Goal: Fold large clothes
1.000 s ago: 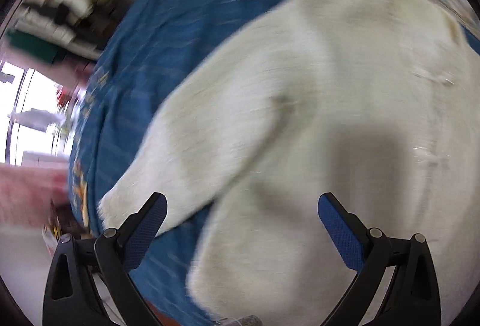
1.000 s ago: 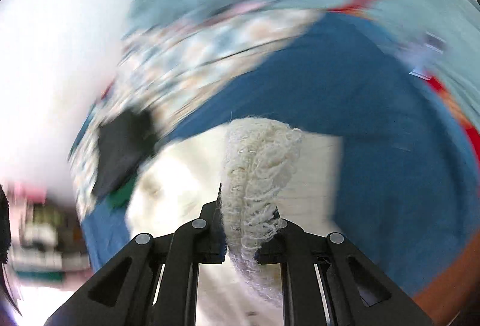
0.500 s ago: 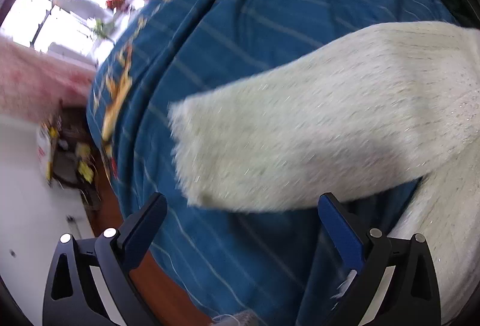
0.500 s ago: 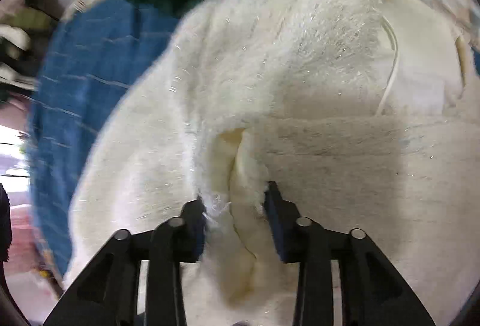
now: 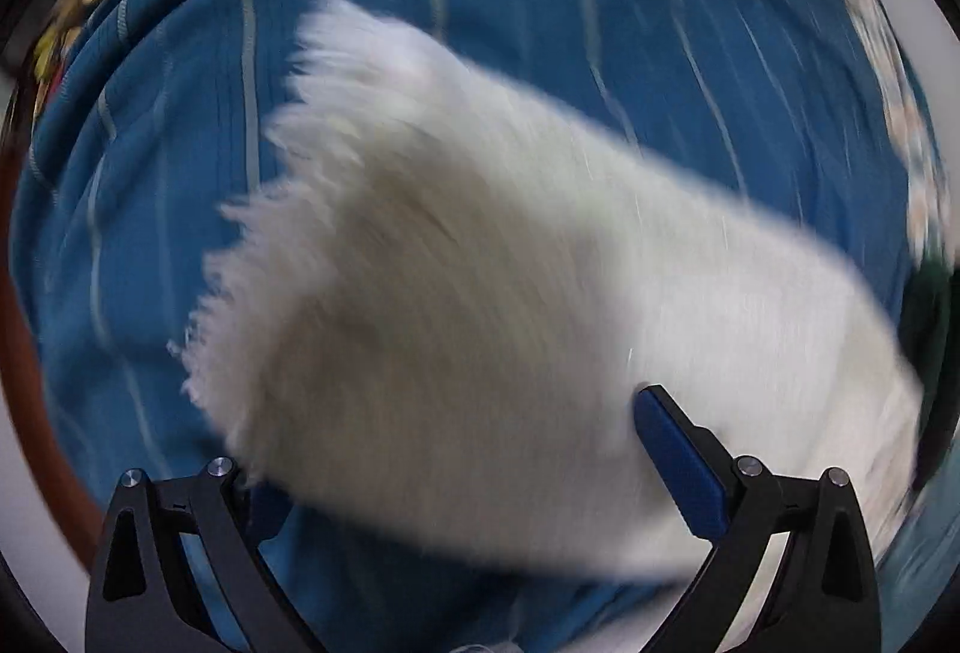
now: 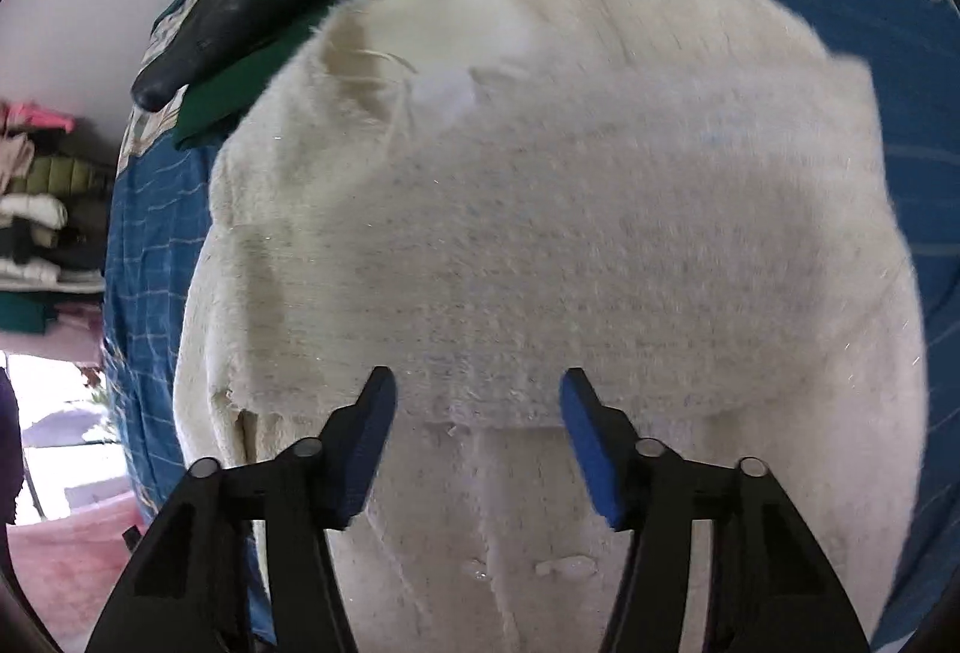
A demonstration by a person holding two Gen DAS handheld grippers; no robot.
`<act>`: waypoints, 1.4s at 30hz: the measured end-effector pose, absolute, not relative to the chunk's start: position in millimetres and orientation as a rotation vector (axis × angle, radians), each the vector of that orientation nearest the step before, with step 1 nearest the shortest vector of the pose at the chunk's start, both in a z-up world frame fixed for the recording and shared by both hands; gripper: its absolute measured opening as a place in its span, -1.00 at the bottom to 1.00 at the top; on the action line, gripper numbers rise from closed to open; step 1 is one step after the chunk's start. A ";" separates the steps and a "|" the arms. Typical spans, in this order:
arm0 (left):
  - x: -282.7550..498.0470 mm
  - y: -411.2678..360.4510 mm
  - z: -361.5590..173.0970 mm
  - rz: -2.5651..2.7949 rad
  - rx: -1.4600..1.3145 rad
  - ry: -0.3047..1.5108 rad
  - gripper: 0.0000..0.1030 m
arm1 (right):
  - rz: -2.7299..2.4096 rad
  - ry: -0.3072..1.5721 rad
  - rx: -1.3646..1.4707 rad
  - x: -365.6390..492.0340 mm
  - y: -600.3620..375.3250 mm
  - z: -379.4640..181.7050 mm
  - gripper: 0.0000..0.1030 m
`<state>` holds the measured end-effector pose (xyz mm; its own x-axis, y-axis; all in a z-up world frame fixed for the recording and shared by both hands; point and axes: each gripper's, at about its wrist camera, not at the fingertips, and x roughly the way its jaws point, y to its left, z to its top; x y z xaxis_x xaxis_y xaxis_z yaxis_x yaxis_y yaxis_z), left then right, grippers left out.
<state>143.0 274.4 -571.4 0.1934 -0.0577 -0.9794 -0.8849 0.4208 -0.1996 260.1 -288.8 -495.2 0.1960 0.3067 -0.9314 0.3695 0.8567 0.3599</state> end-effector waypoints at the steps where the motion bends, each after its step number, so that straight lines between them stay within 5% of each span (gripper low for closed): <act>1: 148.4 281.6 -573.1 0.766 -0.987 1.228 0.97 | -0.059 1.395 0.589 258.4 -287.6 -500.6 0.13; 3: 166.8 292.6 -572.6 0.829 -0.938 1.214 0.69 | -0.071 1.401 0.581 255.4 -281.6 -507.3 0.13; 5: 192.9 304.6 -562.2 0.853 -0.837 1.188 0.01 | -0.069 1.408 0.578 258.8 -270.5 -509.5 0.13; 6: 206.1 310.3 -555.5 0.834 -0.796 1.175 -0.58 | -0.057 1.406 0.577 265.6 -257.1 -512.5 0.13; 7: 217.1 314.6 -549.3 0.815 -0.766 1.170 -0.66 | -0.047 1.403 0.582 268.5 -249.6 -512.6 0.13; 11: 260.8 329.5 -503.2 0.754 -0.581 1.107 -0.67 | 0.031 1.370 0.657 301.8 -198.8 -517.9 0.12; 14: 286.6 327.5 -466.8 0.688 -0.453 1.058 -0.67 | 0.094 1.424 0.703 332.0 -151.9 -548.9 -0.58; 18: 292.0 302.9 -430.7 0.621 -0.275 1.006 -0.68 | 0.082 1.520 0.568 349.8 -110.1 -576.1 -0.65; 21: 292.3 274.1 -405.1 0.589 -0.126 0.953 -0.68 | 0.066 1.506 0.490 340.2 -119.7 -547.5 -0.45; 24: 287.9 235.3 -389.8 0.553 -0.018 0.913 -0.69 | -0.112 1.432 0.322 311.3 -158.0 -506.3 0.48; 28: 285.2 159.3 -375.3 0.462 0.139 0.865 -0.70 | -0.341 1.402 0.182 274.5 -222.8 -491.9 0.52; 42: 256.4 -180.5 -409.7 -0.018 0.247 0.999 -0.71 | -0.409 1.377 0.355 213.3 -395.7 -484.2 0.61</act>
<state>256.4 -180.5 -409.7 0.5430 0.0981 -0.8340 0.1280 0.9719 0.1977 213.3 -395.7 -484.2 0.1433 -0.0722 -0.9870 0.4785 0.8781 0.0052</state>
